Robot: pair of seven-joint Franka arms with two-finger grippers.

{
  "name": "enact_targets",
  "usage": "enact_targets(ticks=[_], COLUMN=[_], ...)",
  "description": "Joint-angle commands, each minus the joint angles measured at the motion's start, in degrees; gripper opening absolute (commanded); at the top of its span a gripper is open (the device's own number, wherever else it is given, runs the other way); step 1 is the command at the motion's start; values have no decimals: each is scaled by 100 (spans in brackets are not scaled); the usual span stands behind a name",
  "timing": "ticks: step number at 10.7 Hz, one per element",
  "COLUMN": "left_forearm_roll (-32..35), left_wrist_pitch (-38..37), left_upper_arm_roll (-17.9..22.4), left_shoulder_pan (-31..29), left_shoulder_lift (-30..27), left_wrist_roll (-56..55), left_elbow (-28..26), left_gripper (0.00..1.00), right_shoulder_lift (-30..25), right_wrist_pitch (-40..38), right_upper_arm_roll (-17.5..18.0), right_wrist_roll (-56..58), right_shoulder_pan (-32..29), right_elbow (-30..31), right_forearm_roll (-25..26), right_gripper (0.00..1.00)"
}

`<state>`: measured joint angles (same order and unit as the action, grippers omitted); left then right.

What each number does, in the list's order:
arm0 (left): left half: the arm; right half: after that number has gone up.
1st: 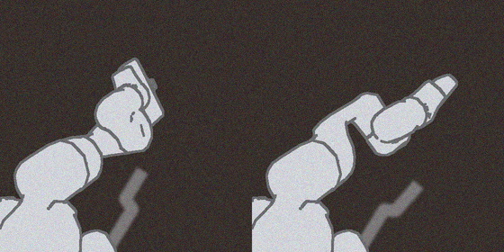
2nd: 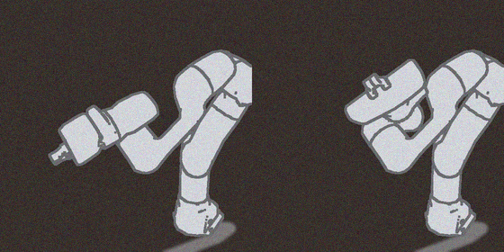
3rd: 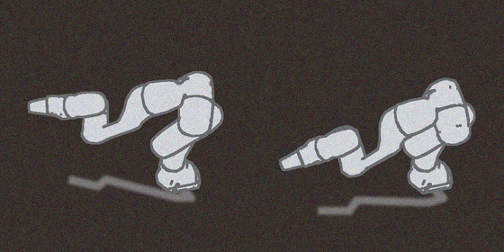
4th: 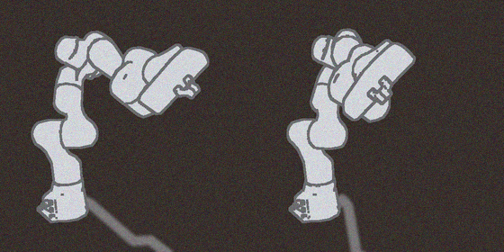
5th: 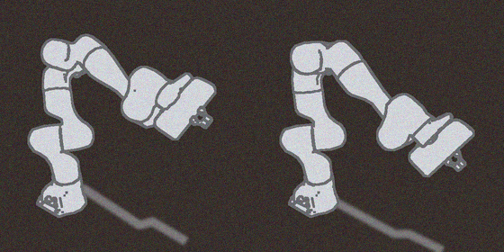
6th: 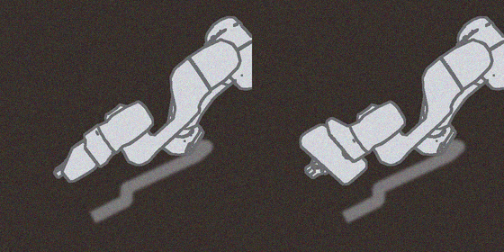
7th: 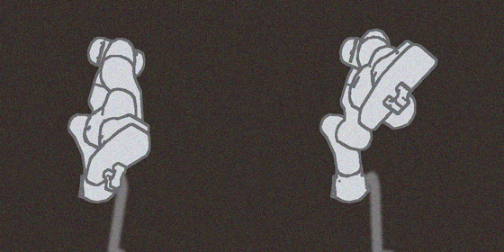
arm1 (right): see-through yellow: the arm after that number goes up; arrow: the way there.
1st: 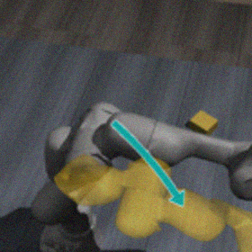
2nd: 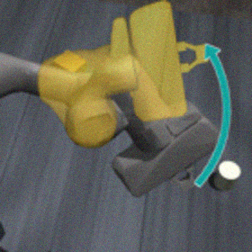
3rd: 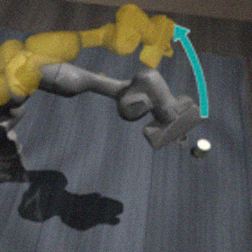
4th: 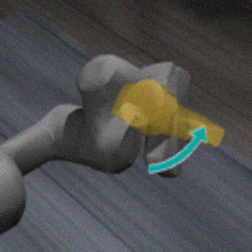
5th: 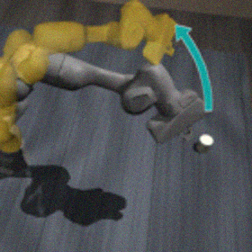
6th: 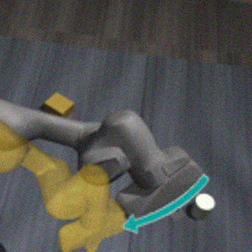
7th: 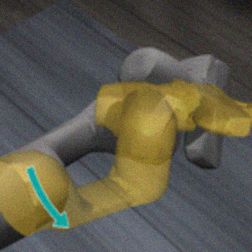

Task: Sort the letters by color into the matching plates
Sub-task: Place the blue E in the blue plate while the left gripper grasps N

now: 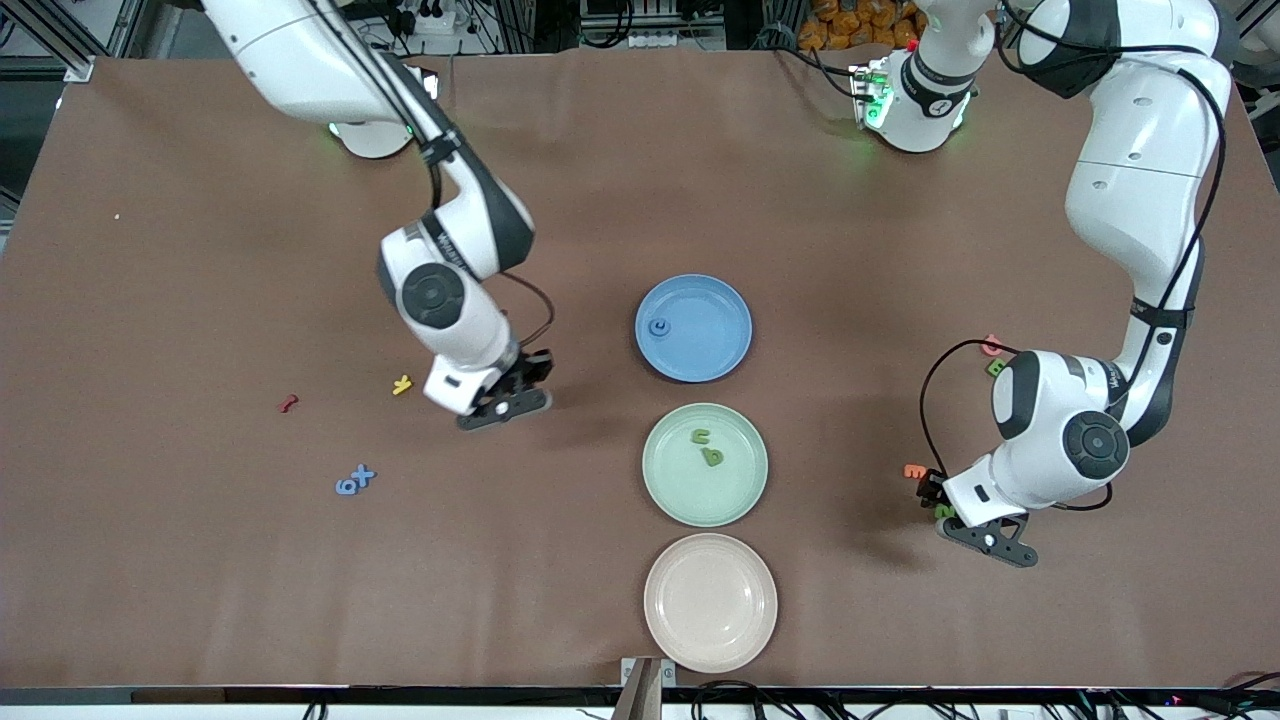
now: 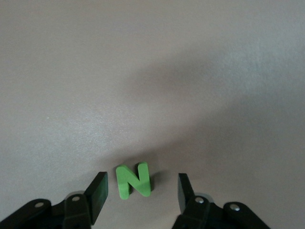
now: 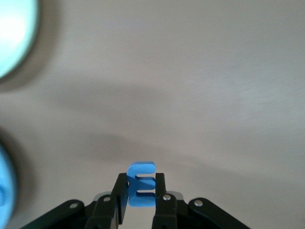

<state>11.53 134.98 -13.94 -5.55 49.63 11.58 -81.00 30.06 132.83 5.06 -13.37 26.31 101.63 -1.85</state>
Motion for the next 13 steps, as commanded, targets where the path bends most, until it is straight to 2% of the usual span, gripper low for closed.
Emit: enact_targets(ticks=[1, 3, 8, 9, 10, 11, 12, 13], left_forearm_roll=[-107, -81, -2, -2, -2, -2, -2, -2], left_wrist_pitch=[11, 11, 11, 11, 11, -6, -15, -33], left_upper_arm_roll=[14, 23, 75, 76, 102, 111, 111, 111], left_shoulder_pan=[19, 80, 106, 106, 106, 124, 124, 133], left_shoulder_lift=[-14, 3, 153, 153, 153, 144, 135, 126], left_wrist_roll=[-864, -1446, -1203, -1054, -965, -965, -965, -965], left_elbow=[49, 41, 41, 49, 58, 50, 58, 58], left_gripper=[61, 54, 53, 53, 53, 53, 53, 53], right_shoulder_lift=[367, 683, 1308, 1370, 1405, 1406, 1397, 1362], right_wrist_pitch=[-82, -65, -21, -21, -21, -38, -64, -73], right_upper_arm_roll=[-23, -14, 4, 100, 127, 127, 118, 118], right_wrist_roll=[-822, -1157, -1729, -1834, -1905, -2036, -2029, -1863], right_shoulder_pan=[672, 1067, 1798, 1842, 1860, 1869, 1834, 1791], right_elbow=[-519, -993, -1601, -1654, -1672, -1664, -1664, -1664], right_forearm_roll=[-211, -220, -211, -211, -211, -211, -176, -150], right_gripper=[15, 15, 15, 17, 26, 71, 100, 100])
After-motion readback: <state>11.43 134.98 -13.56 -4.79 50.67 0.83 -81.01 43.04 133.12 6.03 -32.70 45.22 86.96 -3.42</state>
